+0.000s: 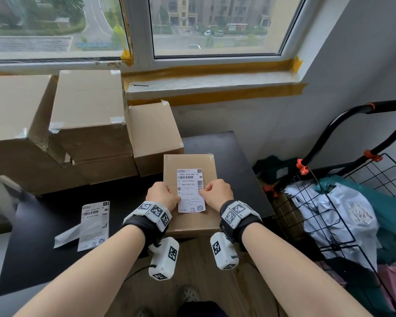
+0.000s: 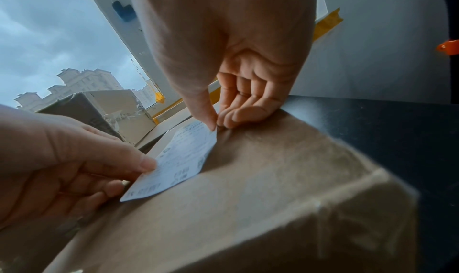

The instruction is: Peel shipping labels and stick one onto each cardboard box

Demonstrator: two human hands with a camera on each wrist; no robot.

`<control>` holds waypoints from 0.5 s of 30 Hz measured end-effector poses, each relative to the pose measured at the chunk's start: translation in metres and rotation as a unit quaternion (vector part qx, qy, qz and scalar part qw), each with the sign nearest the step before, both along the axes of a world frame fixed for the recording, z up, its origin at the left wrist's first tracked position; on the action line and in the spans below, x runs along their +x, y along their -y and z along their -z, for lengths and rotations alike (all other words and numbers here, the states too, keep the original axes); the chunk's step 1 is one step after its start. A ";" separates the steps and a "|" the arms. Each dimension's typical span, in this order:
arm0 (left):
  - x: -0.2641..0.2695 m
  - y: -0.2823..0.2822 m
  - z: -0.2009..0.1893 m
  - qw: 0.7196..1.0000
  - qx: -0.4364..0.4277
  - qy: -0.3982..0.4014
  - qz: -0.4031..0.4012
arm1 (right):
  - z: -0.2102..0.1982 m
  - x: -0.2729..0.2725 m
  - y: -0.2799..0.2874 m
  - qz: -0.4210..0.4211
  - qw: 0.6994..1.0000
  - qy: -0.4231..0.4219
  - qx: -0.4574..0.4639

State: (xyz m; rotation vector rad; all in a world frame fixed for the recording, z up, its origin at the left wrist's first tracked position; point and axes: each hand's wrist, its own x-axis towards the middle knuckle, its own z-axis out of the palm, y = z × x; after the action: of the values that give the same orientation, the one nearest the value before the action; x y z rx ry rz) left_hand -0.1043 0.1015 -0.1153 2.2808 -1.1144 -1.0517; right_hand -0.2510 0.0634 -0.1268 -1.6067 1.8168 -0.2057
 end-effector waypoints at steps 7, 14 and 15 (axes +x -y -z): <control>0.009 -0.006 0.003 1.000 -0.018 0.021 0.006 | -0.006 -0.004 0.002 -0.033 0.997 -0.059 -0.029; 0.025 -0.012 0.008 0.999 -0.029 -0.023 -0.015 | 0.007 0.005 0.007 -0.254 0.959 -0.104 -0.069; 0.027 -0.012 0.009 0.999 -0.023 -0.026 -0.014 | 0.010 0.008 0.007 -0.266 0.955 -0.119 -0.061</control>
State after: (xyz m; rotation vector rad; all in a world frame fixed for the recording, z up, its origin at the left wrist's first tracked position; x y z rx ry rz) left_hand -0.0775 0.1139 -0.1245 2.2143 -1.0715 -1.0593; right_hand -0.2434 0.0561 -0.1368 -2.2214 1.4866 0.1312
